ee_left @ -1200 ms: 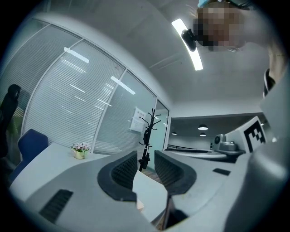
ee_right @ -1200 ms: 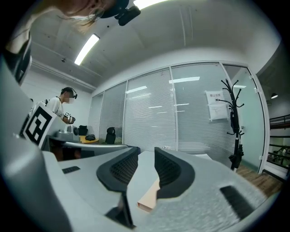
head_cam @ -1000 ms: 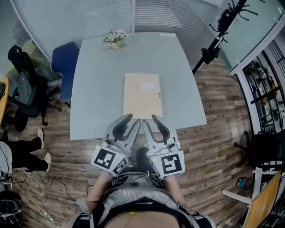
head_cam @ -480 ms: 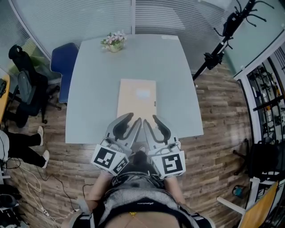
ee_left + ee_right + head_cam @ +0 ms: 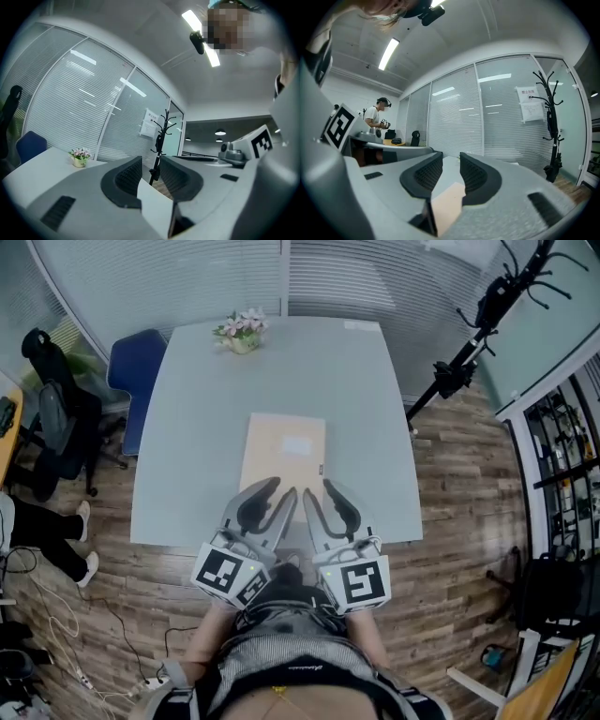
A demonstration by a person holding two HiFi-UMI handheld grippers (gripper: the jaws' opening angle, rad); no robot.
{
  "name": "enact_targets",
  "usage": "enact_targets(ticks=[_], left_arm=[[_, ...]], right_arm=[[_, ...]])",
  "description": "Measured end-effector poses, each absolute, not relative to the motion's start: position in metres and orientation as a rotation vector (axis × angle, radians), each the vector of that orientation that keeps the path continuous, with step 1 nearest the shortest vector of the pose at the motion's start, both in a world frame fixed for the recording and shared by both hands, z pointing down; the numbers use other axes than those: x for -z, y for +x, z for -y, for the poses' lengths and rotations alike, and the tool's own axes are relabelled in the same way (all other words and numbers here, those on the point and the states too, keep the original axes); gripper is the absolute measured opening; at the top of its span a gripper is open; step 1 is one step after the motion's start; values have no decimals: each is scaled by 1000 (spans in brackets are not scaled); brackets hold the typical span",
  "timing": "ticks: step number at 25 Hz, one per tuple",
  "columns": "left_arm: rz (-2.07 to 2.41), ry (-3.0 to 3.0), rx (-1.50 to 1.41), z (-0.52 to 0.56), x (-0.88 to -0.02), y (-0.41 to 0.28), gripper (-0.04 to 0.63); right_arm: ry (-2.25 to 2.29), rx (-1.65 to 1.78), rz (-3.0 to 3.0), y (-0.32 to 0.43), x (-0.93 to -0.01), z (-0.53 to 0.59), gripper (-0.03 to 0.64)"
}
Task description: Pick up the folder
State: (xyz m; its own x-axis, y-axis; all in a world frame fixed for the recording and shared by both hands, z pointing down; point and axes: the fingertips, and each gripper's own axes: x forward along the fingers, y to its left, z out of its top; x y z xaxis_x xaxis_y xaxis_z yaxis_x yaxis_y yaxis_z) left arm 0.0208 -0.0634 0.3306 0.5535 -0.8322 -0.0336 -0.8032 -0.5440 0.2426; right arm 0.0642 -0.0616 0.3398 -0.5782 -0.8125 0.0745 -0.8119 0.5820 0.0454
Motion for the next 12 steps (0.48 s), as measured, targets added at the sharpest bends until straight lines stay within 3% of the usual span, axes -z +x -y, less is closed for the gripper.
enact_targets(ticks=[12], left_arm=[[1387,2593,226,91,-325,1,95]], right_arm=[[1433,-6,2708,54,-336,87,117]])
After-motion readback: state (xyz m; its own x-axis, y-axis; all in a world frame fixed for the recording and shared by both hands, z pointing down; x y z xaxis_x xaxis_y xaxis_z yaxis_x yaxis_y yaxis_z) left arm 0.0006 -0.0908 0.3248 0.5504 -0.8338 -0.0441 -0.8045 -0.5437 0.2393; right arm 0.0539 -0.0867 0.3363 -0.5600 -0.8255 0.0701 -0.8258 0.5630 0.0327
